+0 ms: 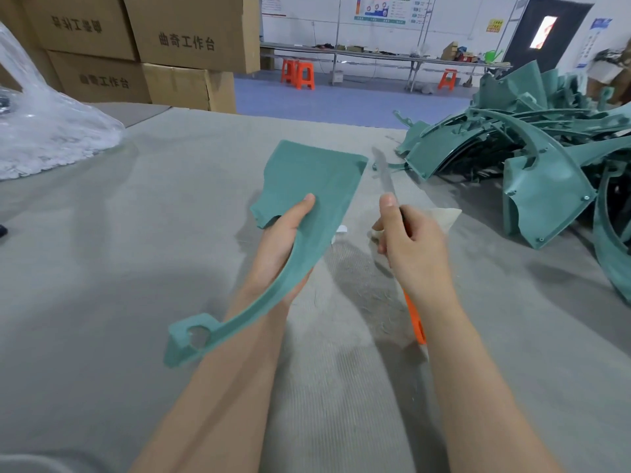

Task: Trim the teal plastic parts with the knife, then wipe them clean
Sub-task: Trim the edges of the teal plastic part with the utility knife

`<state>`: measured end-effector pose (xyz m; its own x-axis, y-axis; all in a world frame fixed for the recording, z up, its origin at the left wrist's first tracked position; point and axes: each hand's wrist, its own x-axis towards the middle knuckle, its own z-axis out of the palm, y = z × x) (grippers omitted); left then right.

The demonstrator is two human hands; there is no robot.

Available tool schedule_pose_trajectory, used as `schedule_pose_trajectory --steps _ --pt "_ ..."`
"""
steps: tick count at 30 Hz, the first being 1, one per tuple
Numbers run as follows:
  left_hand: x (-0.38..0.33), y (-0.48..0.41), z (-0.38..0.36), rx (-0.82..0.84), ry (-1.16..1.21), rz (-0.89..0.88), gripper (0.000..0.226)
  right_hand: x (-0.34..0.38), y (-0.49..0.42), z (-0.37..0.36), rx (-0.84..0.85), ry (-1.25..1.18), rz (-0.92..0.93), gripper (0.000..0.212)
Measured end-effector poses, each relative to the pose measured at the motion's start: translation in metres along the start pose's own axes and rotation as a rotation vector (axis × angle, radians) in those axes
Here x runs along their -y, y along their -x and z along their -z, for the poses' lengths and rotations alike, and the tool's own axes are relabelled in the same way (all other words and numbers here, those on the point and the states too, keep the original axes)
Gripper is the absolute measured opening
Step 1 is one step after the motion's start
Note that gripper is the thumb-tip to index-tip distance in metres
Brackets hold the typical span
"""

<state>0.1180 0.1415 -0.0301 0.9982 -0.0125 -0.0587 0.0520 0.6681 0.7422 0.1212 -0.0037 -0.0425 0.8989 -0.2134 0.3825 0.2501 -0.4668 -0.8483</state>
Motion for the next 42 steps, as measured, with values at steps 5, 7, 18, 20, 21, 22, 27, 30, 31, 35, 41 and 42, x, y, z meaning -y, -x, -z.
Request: schedule_pose_trajectory --steps 5,7,18,20,21,22,27,30,31,35,41,42 --pt "0.000 -0.003 0.002 0.020 0.054 0.057 0.010 -0.002 0.003 -0.006 -0.043 0.117 0.086 0.055" --pt "0.000 -0.003 0.003 0.014 0.074 0.073 0.008 -0.003 0.004 -0.007 -0.062 0.138 0.111 0.054" --pt "-0.001 -0.007 0.006 0.003 0.146 0.074 0.010 -0.002 0.011 -0.018 0.057 0.224 0.245 0.053" --pt "-0.002 -0.008 0.006 -0.016 0.174 0.075 0.011 -0.001 0.011 -0.019 0.089 0.227 0.265 0.052" --pt "-0.002 -0.008 0.005 -0.028 0.190 0.076 0.012 -0.001 0.012 -0.020 0.105 0.228 0.269 0.051" --pt "-0.002 -0.008 0.005 -0.039 0.207 0.077 0.013 -0.001 0.012 -0.021 0.120 0.227 0.272 0.051" --pt "-0.001 -0.011 0.007 -0.029 0.250 0.006 0.026 0.003 0.016 -0.025 0.202 0.221 0.324 0.051" --pt "0.001 -0.012 0.010 -0.004 0.240 -0.014 0.023 0.005 0.017 -0.026 0.228 0.217 0.330 0.051" --pt "0.001 -0.012 0.010 -0.003 0.229 -0.021 0.025 0.006 0.018 -0.026 0.237 0.220 0.327 0.051" --pt "0.002 -0.013 0.013 -0.028 0.181 -0.036 0.033 0.009 0.021 -0.027 0.304 0.205 0.325 0.050" --pt "0.000 -0.009 0.018 -0.061 0.302 -0.017 0.030 0.009 0.024 -0.032 0.378 0.247 0.335 0.053" --pt "-0.001 -0.008 0.019 -0.075 0.302 -0.013 0.029 0.010 0.025 -0.034 0.386 0.246 0.338 0.053"
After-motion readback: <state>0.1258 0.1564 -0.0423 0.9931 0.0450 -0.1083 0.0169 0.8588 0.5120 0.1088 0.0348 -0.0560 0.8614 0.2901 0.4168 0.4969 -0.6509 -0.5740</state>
